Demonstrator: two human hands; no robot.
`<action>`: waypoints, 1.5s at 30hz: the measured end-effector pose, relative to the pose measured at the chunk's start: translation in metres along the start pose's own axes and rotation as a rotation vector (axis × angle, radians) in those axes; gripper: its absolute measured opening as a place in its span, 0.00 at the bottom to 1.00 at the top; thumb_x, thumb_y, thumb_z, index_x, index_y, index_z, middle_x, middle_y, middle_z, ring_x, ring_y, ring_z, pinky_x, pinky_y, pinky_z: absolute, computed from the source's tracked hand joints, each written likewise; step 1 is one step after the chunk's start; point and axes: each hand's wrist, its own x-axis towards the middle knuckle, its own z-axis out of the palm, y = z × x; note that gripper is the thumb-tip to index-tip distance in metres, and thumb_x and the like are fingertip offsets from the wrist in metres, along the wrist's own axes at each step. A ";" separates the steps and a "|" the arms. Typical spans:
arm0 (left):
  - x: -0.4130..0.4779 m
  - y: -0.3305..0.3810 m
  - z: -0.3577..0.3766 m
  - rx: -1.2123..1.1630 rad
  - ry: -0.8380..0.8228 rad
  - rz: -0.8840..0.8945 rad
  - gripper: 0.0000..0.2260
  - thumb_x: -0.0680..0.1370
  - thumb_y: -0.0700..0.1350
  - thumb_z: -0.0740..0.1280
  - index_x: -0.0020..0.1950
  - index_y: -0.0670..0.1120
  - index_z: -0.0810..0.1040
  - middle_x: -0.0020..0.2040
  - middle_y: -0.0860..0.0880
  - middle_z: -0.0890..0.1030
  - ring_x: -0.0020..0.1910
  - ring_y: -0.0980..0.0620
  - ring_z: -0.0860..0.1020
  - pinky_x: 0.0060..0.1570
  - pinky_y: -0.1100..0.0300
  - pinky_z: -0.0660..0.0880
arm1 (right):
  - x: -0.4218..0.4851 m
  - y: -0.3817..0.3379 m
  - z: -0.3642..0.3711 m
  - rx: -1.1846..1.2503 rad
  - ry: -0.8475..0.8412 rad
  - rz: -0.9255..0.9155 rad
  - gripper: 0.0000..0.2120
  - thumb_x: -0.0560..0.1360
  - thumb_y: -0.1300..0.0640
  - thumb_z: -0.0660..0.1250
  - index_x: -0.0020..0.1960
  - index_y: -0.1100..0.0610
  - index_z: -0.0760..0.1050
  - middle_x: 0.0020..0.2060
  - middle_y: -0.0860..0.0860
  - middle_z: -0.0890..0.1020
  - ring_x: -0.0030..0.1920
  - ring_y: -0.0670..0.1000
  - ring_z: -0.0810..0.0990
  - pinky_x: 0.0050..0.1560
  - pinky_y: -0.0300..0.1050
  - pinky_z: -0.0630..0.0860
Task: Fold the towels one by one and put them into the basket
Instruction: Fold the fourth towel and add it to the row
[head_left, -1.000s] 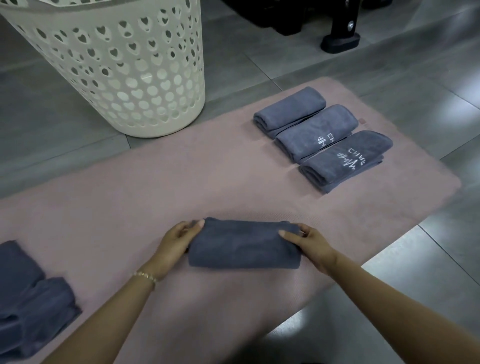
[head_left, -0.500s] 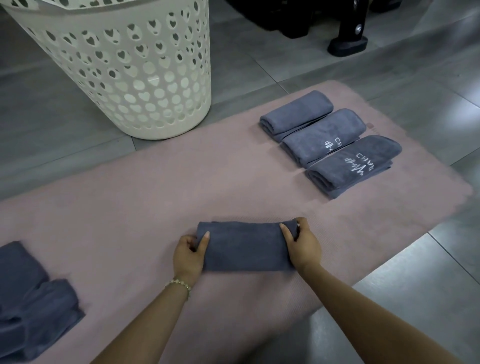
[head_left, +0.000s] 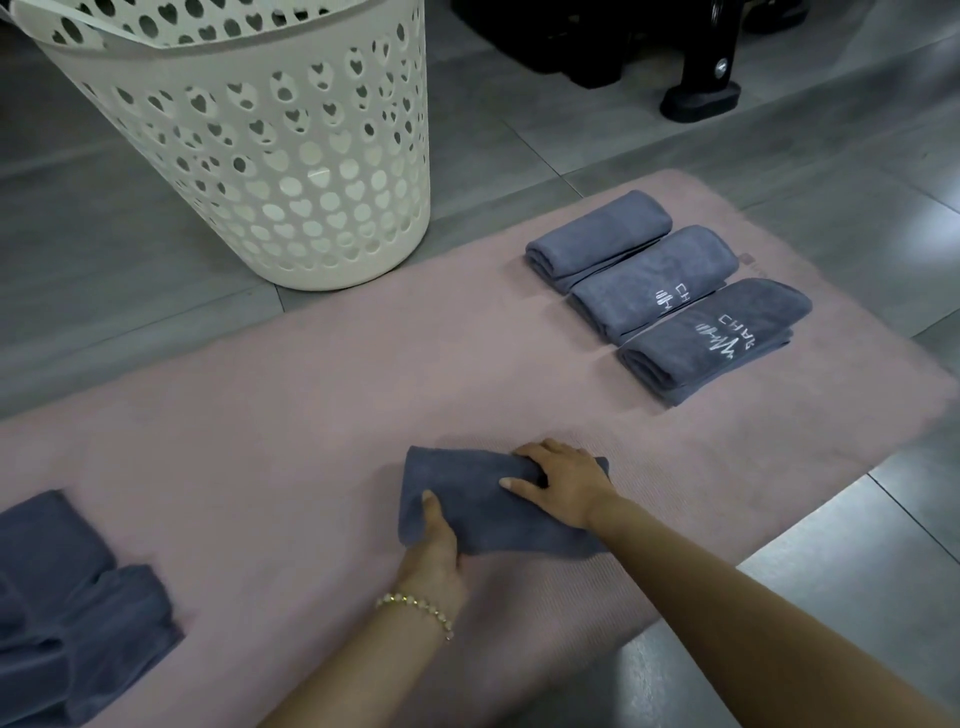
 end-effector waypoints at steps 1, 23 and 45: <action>-0.006 -0.005 0.003 -0.029 -0.040 -0.004 0.26 0.79 0.57 0.60 0.66 0.38 0.70 0.61 0.41 0.77 0.58 0.46 0.77 0.53 0.57 0.77 | 0.002 0.000 -0.001 0.013 -0.011 0.014 0.29 0.74 0.32 0.54 0.67 0.49 0.68 0.61 0.51 0.76 0.59 0.55 0.75 0.63 0.49 0.69; -0.039 0.051 0.135 1.164 -0.605 0.799 0.30 0.71 0.69 0.57 0.63 0.50 0.73 0.61 0.47 0.78 0.61 0.47 0.75 0.64 0.52 0.70 | -0.079 0.038 -0.072 1.818 0.033 0.358 0.21 0.75 0.48 0.65 0.63 0.59 0.75 0.55 0.55 0.83 0.56 0.53 0.82 0.59 0.48 0.75; 0.047 -0.009 0.137 2.037 -0.457 0.866 0.36 0.74 0.69 0.44 0.78 0.52 0.51 0.78 0.53 0.49 0.77 0.52 0.47 0.75 0.55 0.48 | -0.047 0.215 -0.049 1.801 0.798 0.607 0.22 0.77 0.60 0.65 0.69 0.60 0.65 0.65 0.57 0.75 0.62 0.58 0.76 0.59 0.52 0.74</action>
